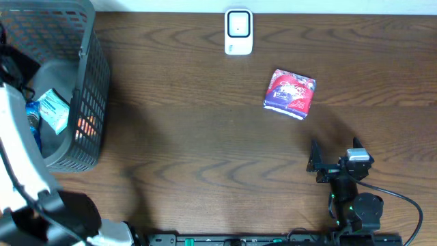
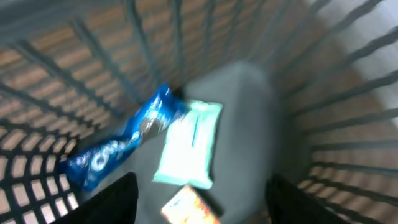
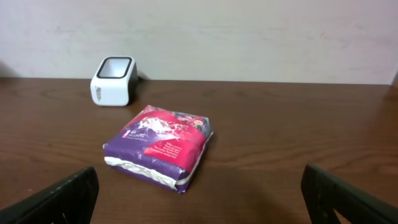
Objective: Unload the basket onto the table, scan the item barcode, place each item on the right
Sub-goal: 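Return the left gripper to the basket and grasp the green wipes pack, then move the wipes pack under the scanner, then set it beside the purple pack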
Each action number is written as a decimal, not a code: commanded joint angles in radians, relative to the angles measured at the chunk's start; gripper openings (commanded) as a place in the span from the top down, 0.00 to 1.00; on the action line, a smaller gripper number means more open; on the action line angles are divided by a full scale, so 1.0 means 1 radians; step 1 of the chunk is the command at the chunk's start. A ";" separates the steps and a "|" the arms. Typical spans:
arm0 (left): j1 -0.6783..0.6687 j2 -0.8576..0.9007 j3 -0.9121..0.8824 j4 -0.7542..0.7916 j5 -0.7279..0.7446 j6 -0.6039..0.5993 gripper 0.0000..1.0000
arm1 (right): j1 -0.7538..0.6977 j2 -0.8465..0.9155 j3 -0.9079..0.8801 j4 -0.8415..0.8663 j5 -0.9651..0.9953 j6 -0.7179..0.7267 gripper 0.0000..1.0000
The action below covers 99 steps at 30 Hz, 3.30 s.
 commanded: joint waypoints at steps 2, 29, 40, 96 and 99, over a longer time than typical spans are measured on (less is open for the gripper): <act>-0.003 0.142 0.002 -0.031 -0.005 -0.024 0.36 | -0.008 -0.005 -0.002 -0.004 -0.003 0.010 0.01; -0.022 0.487 -0.015 0.078 -0.133 -0.045 0.35 | -0.008 -0.005 -0.002 -0.004 -0.003 0.010 0.01; -0.027 0.487 -0.082 0.125 -0.133 -0.034 0.36 | -0.008 -0.005 -0.002 -0.004 -0.003 0.010 0.01; -0.922 0.023 -0.094 0.235 0.376 0.217 0.92 | -0.008 -0.005 -0.002 -0.004 -0.003 0.010 0.01; -0.969 0.126 -0.094 0.276 0.369 0.216 0.92 | -0.008 -0.005 -0.002 -0.004 -0.003 0.010 0.01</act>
